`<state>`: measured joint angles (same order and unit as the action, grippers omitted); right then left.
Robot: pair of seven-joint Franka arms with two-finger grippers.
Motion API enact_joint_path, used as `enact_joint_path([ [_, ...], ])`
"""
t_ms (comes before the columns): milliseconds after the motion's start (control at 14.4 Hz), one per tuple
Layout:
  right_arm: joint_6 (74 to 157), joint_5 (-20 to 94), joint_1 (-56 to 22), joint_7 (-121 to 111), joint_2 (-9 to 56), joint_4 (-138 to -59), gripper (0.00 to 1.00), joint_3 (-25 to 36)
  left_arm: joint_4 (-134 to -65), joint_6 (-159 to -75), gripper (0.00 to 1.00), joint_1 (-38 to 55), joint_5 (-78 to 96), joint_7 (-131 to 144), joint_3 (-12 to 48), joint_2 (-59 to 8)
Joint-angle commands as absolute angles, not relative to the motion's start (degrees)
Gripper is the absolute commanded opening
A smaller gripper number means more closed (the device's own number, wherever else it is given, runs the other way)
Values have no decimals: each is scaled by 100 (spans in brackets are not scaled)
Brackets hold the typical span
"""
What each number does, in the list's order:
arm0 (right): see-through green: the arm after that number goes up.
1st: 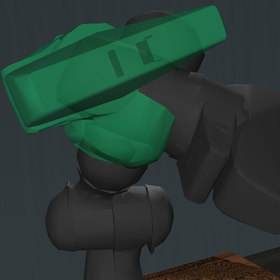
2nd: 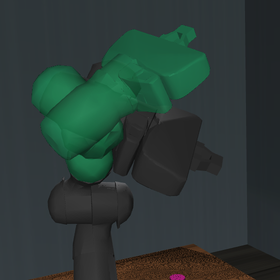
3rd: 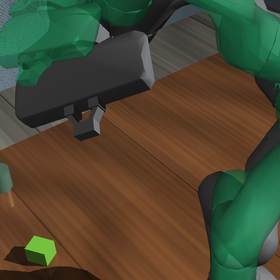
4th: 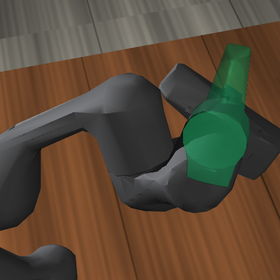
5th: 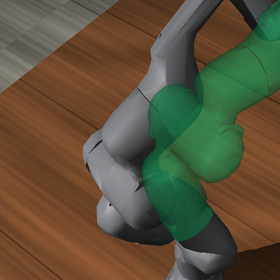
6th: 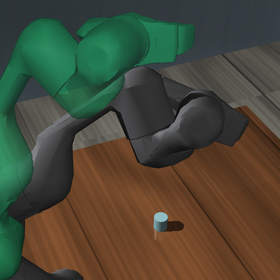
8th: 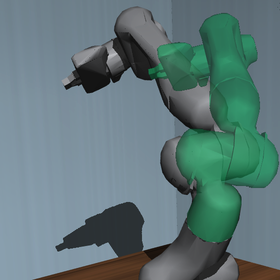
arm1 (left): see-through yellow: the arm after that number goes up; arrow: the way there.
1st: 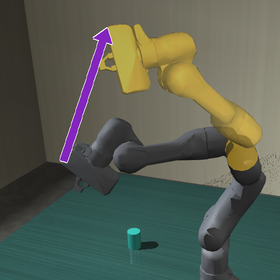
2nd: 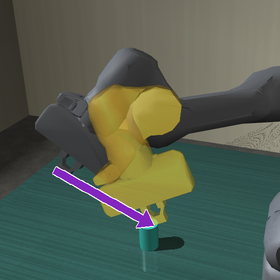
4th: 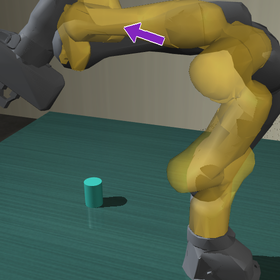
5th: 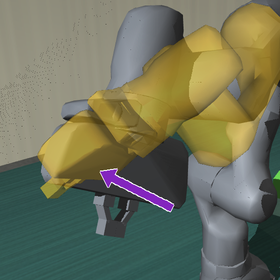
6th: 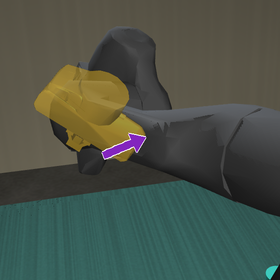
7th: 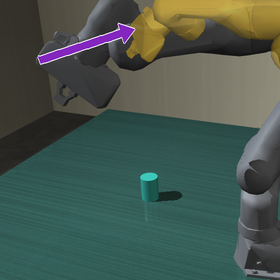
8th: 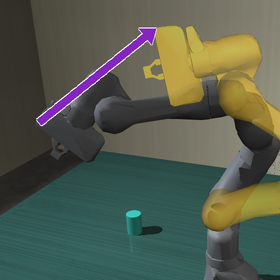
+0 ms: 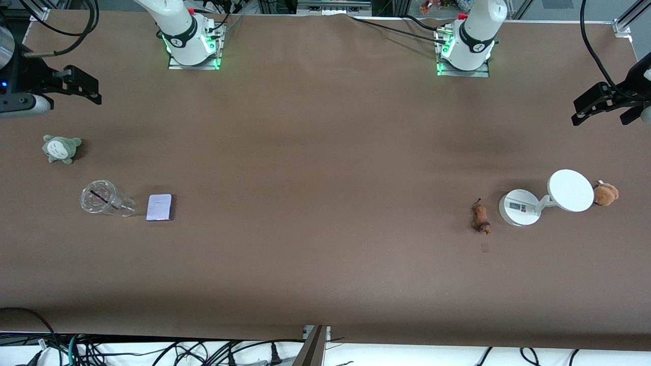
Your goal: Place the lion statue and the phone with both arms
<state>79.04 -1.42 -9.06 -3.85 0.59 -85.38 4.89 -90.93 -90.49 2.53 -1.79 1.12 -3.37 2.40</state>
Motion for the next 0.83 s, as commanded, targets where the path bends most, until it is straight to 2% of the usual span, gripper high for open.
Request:
enact_joint_path([
  [0,7831,-220,-888,-475,79,-8561,100,474,-8877,-8938,100,229,-141,88,-334,141],
  [762,7875,-246,-949,-457,176,-8534,100,431,-8877,-8938,100,229,-132,88,-334,141],
])
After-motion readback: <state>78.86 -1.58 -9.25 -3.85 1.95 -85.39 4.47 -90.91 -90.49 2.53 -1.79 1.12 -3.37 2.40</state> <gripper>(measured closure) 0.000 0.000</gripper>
